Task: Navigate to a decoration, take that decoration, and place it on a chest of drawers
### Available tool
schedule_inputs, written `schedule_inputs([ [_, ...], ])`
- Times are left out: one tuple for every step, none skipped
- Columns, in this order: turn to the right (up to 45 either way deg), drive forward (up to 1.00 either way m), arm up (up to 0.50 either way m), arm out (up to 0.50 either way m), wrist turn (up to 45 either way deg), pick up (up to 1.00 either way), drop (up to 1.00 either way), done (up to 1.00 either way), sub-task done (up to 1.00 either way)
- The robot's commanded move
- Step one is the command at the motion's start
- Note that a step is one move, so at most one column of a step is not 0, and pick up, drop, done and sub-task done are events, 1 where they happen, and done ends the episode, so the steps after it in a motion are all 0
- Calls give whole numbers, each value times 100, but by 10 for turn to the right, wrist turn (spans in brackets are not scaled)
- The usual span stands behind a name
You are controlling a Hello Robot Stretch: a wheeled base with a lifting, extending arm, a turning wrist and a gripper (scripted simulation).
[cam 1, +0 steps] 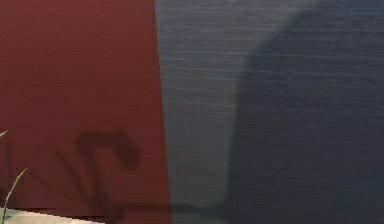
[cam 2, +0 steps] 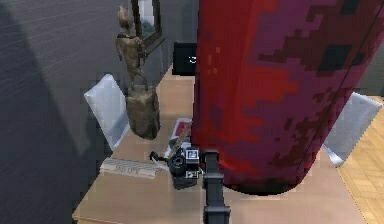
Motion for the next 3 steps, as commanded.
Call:
schedule_inputs([
  [0,0,10,0,0,0,0,0,0],
  [0,0,14,0,0,0,0,0,0],
  [0,0,0,0,-450,0,0,0,0],
])
